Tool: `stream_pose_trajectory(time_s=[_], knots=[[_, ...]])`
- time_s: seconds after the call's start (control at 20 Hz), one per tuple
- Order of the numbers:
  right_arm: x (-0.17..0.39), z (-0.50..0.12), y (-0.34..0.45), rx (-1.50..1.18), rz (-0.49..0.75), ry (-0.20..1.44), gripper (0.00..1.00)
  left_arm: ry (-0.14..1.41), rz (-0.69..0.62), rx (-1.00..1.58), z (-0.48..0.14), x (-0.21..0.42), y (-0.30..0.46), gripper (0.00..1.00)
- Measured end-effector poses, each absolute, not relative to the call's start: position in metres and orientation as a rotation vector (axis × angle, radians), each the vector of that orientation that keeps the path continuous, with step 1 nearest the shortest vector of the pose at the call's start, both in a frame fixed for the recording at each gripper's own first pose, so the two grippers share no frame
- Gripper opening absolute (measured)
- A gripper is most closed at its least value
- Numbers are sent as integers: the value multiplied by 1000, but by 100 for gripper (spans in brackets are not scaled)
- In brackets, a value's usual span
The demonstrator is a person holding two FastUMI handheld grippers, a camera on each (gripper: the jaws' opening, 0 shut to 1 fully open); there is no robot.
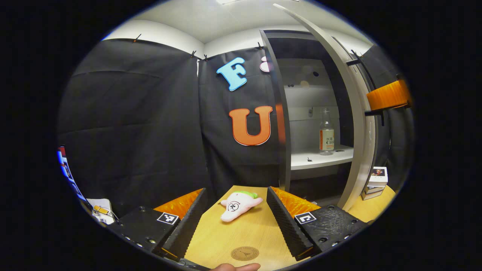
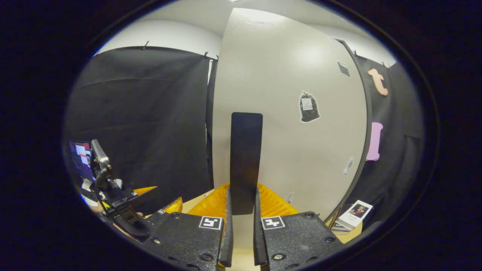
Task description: Open the cabinet door with the right hand, grasp the bottle in the cabinet with the left hand and place it on the coaster, then close the cabinet door with the right hand.
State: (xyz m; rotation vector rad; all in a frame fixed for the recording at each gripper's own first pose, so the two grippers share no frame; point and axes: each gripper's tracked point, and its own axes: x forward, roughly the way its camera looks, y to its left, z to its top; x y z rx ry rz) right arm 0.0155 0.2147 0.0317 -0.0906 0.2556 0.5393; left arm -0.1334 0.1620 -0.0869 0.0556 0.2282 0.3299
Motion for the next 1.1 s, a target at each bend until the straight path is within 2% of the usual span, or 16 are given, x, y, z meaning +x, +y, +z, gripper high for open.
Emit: stream_pose_trajectory(time_s=[0.3, 0.7, 0.85, 1.0, 1.05, 1.1], knots=[[-7, 32, 186, -44, 542, 253, 25, 213, 284, 108, -59, -141, 120, 96], [-33, 34, 131, 78, 458, 263, 24, 195, 150, 104, -39, -111, 32, 96], [-40, 35, 106, 70, 383, 253, 24, 193, 142, 130, -31, -88, 12, 96], [-39, 36, 83, 51, 280, 246, 20, 156, 67, 116, -17, -46, -21, 96], [-38, 37, 76, 50, 248, 247, 22, 141, 38, 116, -13, -31, -30, 96], [-38, 41, 72, 54, 218, 242, 19, 139, 1, 108, -14, -16, -40, 96]])
